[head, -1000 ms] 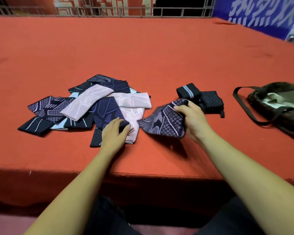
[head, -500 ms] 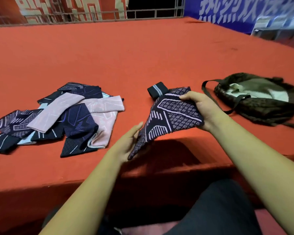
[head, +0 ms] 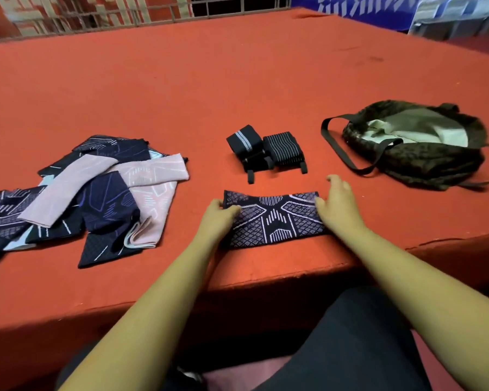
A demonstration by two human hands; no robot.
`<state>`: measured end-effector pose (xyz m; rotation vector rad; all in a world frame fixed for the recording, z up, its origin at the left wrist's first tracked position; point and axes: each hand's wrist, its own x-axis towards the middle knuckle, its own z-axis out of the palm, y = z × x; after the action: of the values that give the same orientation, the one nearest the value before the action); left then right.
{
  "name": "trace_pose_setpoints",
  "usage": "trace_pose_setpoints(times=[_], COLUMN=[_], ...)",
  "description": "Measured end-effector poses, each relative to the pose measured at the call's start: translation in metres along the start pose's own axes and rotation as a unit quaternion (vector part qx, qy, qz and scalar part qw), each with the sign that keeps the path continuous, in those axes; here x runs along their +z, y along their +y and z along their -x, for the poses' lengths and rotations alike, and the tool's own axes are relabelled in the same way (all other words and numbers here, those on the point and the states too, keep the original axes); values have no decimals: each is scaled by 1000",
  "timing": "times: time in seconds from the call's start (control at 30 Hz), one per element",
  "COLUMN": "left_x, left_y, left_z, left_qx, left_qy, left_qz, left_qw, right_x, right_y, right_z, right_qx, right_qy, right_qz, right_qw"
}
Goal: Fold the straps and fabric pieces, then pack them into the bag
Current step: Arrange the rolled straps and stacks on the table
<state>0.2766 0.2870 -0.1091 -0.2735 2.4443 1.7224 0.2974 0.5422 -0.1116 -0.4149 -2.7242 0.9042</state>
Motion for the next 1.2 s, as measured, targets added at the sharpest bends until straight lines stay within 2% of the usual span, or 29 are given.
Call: trace_pose_setpoints(times=[0.07, 0.13, 0.2, 0.33, 0.4, 0.5, 0.57, 0.63, 0.7, 0.77, 0.83, 0.93, 1.0, 1.07, 1.2], left_x=[3, 1, -3, -1, 6, 26, 43, 59, 73, 81, 83, 79, 75, 75, 84], left_y=[-8, -17, -20, -1, 17, 40, 50, 56, 56, 52, 43, 26, 15, 4, -12], left_z=[4, 6, 6, 11, 15, 20, 20, 18, 15, 13, 13, 9, 6, 1, -5], left_qx=[25, 61, 83, 82, 98, 145, 161, 168, 170, 169, 173, 267, 353, 388, 342], left_qy=[0, 4, 2, -34, -69, -146, -189, -215, -231, -242, -231, -102, -33, -45, -98], left_qz=[-55, -61, -51, 102, 130, 97, 58, 11, -17, -21, -6, -76, -132, -169, -286], left_qw=[998, 996, 995, 991, 984, 974, 967, 962, 958, 955, 957, 955, 926, 905, 890], right_x=[14, 24, 29, 28, 28, 20, 14, 4, -3, -7, -4, 4, 6, 4, -2], right_y=[12, 21, 24, 23, 24, 20, 12, 2, -3, -7, -7, 0, 3, 1, -4], right_z=[16, 25, 26, 26, 25, 17, 11, 8, 5, 5, 8, 8, 6, 5, 5], right_qx=[-122, -190, -198, -196, -188, -130, -43, 68, 147, 172, 137, 99, 101, 96, 103], right_qy=[-5, -56, -79, -80, -97, -129, -102, -66, -74, -104, -129, -115, -74, -49, -48], right_qz=[110, 146, 161, 160, 132, 41, -124, -325, -414, -384, -301, -251, -210, -163, -102], right_qw=[986, 969, 964, 964, 968, 982, 986, 941, 895, 901, 935, 956, 970, 981, 988])
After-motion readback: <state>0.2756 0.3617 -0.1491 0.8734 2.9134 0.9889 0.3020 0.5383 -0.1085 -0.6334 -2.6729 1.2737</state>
